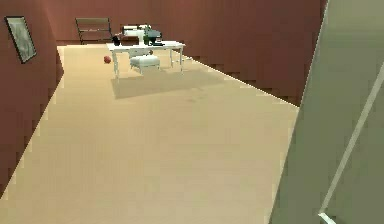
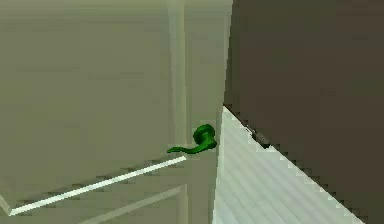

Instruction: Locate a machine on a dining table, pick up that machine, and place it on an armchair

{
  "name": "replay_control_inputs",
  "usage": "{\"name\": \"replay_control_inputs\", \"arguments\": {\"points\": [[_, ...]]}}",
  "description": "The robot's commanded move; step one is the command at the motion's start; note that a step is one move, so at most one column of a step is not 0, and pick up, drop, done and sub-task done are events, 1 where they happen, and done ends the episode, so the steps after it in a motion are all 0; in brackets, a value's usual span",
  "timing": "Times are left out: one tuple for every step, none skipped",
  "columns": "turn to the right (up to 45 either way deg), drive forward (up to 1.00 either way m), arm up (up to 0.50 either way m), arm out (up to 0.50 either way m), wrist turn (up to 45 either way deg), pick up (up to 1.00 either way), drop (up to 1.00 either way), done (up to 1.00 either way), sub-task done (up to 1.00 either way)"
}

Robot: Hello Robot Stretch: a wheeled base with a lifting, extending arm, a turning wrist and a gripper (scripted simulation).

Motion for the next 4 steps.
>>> {"name": "replay_control_inputs", "arguments": {"points": [[-21.0, 0.0, 0.0, 0.0, 0.0, 0.0, 0.0, 0.0, 0.0], [0.0, 0.3, 0.0, 0.0, 0.0, 0.0, 0.0, 0.0, 0.0], [-3.0, 0.0, 0.0, 0.0, 0.0, 0.0, 0.0, 0.0, 0.0], [0.0, 1.0, 0.0, 0.0, 0.0, 0.0, 0.0, 0.0, 0.0]]}}
